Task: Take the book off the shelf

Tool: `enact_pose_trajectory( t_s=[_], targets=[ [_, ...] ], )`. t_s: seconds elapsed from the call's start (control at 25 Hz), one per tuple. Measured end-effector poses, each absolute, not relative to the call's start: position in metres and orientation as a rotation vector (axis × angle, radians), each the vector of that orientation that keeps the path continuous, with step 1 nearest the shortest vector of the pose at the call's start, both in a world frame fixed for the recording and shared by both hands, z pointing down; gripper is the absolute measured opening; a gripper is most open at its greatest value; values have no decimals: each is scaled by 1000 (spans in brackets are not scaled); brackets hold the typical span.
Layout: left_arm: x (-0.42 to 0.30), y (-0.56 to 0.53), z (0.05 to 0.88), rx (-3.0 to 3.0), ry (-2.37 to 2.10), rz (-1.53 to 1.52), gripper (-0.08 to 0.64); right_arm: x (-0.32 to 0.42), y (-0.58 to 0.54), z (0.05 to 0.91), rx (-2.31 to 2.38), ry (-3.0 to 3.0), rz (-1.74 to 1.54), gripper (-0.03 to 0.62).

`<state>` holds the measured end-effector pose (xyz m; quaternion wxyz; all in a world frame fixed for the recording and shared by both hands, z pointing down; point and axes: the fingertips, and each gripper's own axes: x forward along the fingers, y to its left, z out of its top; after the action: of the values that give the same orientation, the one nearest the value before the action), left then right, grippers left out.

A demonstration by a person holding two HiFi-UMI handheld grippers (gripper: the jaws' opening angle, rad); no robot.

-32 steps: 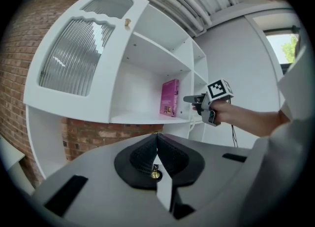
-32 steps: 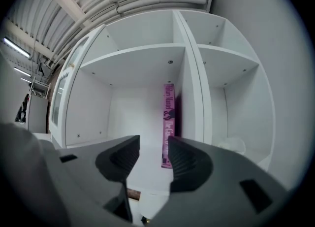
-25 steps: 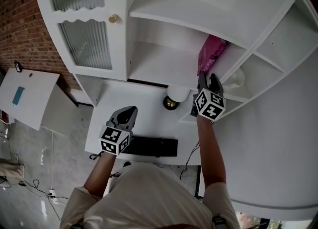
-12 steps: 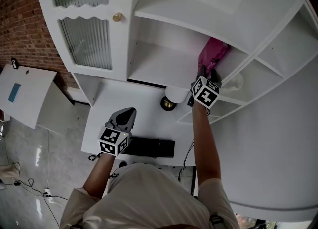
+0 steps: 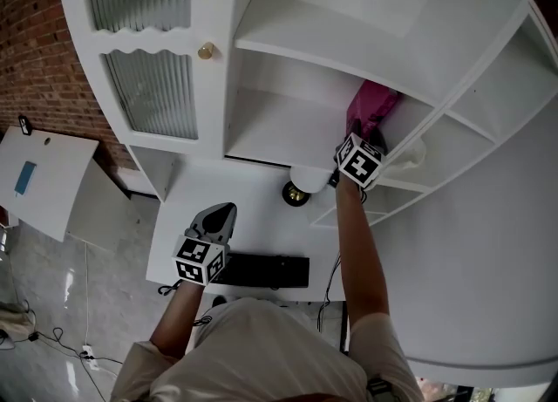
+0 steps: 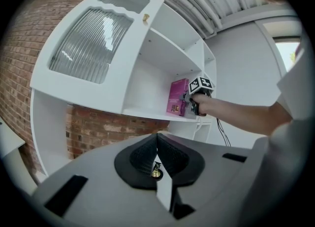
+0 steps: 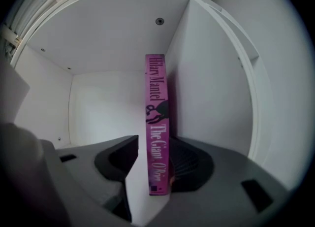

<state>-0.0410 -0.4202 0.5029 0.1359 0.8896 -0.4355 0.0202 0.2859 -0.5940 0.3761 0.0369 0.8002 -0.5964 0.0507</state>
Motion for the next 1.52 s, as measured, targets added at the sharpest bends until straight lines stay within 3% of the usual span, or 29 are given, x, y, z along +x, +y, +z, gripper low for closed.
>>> enact_pose_trajectory(
  t_s=[0.68,0.76,1.52],
  targets=[
    [-43,-426,513,2546,-1263,111,-5,292,-645,388,2380,-1838,162,181],
    [-46,-427,514,2545,-1271,119,-5,294,-647,388,2382,-1839,163,153],
    [-41,-395,508,2581,-1225,106,-5,259,-582,372,2210,-2079,139,141]
  ],
)
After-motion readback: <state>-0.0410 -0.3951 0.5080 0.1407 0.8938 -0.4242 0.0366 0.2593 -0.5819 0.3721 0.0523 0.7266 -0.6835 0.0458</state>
